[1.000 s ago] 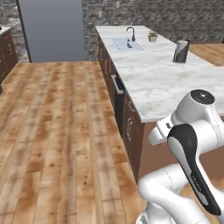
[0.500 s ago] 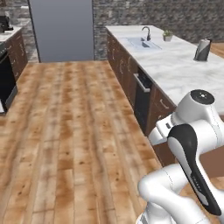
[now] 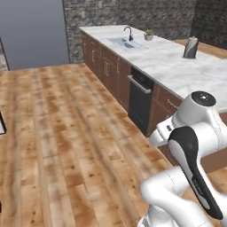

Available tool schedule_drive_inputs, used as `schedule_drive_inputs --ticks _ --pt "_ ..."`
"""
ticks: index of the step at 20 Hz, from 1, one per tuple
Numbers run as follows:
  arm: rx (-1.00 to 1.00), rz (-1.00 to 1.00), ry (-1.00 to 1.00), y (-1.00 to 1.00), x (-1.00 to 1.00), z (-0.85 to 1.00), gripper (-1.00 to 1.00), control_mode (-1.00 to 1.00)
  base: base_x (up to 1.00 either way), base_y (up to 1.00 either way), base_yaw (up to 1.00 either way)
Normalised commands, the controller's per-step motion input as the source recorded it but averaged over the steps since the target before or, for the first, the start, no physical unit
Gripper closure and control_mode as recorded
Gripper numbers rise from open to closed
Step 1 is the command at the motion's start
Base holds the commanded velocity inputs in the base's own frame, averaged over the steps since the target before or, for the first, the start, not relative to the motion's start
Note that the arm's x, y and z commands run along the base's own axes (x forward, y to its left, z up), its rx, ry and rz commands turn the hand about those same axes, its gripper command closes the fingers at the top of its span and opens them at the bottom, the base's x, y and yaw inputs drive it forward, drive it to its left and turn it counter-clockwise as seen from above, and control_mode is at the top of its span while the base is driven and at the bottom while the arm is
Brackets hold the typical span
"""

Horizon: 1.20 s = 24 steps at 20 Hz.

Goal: Place the cold items (corn and squash) from the fridge in one tupperware on the dining counter. Place the warm items (kebab skewer and hot dog) in the stove area in another tupperware.

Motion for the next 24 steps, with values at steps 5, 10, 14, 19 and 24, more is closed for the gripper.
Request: schedule_drive_inputs --ticks 5,10,14,19,24 --pt "0.00 0.00 0.00 0.00 0.00 0.00 -1.00 1.00 0.83 0.58 -0.35" --pt "0.00 0.00 0.00 0.00 0.00 0.00 -1.00 1.00 0.95 0.45 -0.24" --pt "0.00 0.00 0.00 0.00 0.00 0.00 -1.00 1.00 1.00 0.81 -0.08" --pt "0.00 0.00 0.00 0.00 0.00 0.00 -1.00 1.00 1.00 0.80 0.03" --pt "0.00 0.00 0.00 0.00 0.00 0.00 -1.00 1.00 1.00 0.59 0.25"
